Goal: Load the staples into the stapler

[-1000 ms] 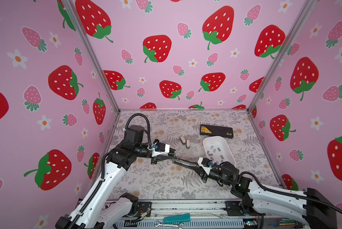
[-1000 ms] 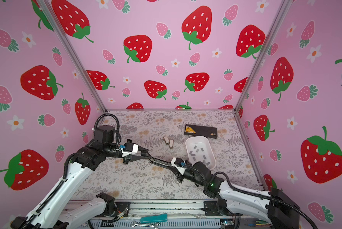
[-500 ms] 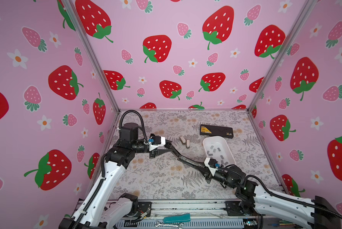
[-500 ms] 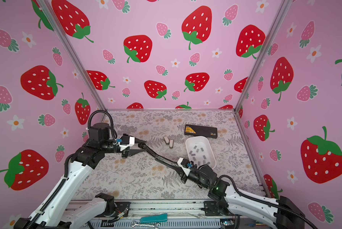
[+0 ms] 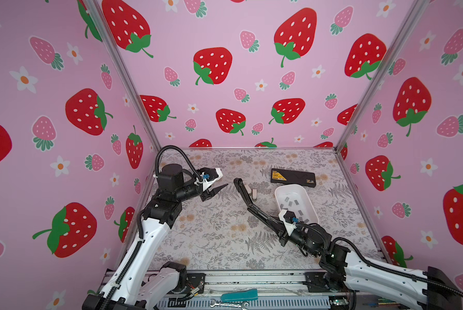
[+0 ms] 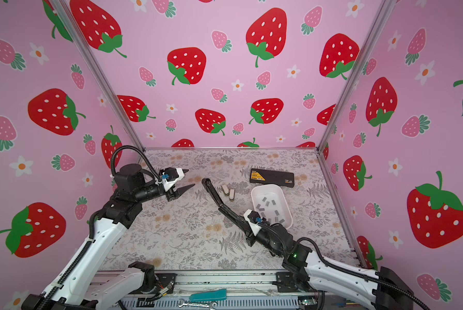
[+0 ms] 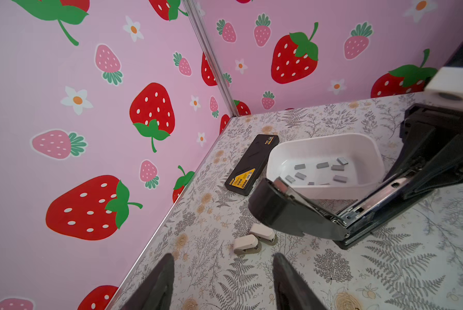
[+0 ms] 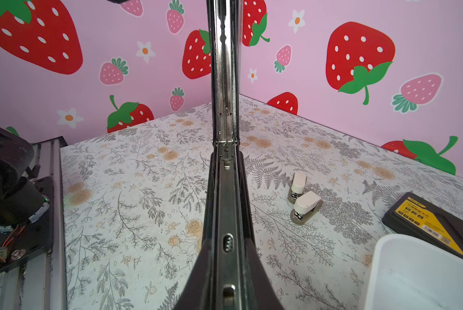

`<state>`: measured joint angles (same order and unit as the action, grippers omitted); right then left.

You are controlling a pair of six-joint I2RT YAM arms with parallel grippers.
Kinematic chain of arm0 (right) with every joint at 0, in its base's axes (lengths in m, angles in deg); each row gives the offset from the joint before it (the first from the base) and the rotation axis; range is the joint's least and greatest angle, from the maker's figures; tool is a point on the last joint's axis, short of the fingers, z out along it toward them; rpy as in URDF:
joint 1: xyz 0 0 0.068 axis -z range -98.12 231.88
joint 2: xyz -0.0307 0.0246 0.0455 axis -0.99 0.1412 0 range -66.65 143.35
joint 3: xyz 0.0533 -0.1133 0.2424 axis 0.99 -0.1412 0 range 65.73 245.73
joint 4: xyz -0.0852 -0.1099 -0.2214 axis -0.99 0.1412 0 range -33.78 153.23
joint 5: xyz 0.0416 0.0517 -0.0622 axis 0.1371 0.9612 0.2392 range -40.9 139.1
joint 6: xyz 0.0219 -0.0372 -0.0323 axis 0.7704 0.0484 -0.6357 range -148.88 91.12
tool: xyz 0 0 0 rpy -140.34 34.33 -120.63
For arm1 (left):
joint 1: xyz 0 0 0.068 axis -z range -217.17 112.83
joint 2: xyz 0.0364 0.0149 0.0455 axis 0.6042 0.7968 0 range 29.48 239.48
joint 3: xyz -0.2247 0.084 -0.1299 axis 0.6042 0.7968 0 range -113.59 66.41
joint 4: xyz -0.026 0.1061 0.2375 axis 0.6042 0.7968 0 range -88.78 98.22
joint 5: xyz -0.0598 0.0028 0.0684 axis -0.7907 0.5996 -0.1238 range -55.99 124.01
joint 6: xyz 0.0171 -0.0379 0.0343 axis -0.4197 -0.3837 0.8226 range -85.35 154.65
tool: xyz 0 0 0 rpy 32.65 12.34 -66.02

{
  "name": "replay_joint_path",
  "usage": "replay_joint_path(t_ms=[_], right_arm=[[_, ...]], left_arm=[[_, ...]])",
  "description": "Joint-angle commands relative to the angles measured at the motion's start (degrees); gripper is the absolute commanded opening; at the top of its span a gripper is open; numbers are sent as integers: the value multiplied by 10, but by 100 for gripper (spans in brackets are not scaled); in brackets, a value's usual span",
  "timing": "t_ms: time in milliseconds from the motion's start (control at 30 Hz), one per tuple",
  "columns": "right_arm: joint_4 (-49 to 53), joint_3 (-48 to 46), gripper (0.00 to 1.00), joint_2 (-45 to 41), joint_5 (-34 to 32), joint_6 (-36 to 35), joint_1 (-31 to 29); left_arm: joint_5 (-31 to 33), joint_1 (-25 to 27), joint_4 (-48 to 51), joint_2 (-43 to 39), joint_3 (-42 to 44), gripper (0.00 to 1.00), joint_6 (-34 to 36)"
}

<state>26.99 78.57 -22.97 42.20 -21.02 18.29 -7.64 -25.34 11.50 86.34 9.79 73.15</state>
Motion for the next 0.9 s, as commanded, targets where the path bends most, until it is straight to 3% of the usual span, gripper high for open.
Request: replay_joint_path(t_ms=[0, 100, 200, 500, 867], right_arm=[[-50, 42, 2, 18, -22, 14, -1], [-61, 50, 1, 40, -13, 19, -3], [-77, 56, 1, 56, 1, 27, -7], [-110, 73, 0, 105, 31, 39, -26], [-134, 63, 0, 96, 30, 48, -33]], left_arm=[[-28, -1, -59, -31, 18, 55, -14], [-40, 18, -88, -55, 44, 56, 1], [-23, 45, -49, -50, 37, 56, 40], [81, 105, 59, 6, -16, 53, 87], [239, 108, 79, 47, -43, 52, 61]])
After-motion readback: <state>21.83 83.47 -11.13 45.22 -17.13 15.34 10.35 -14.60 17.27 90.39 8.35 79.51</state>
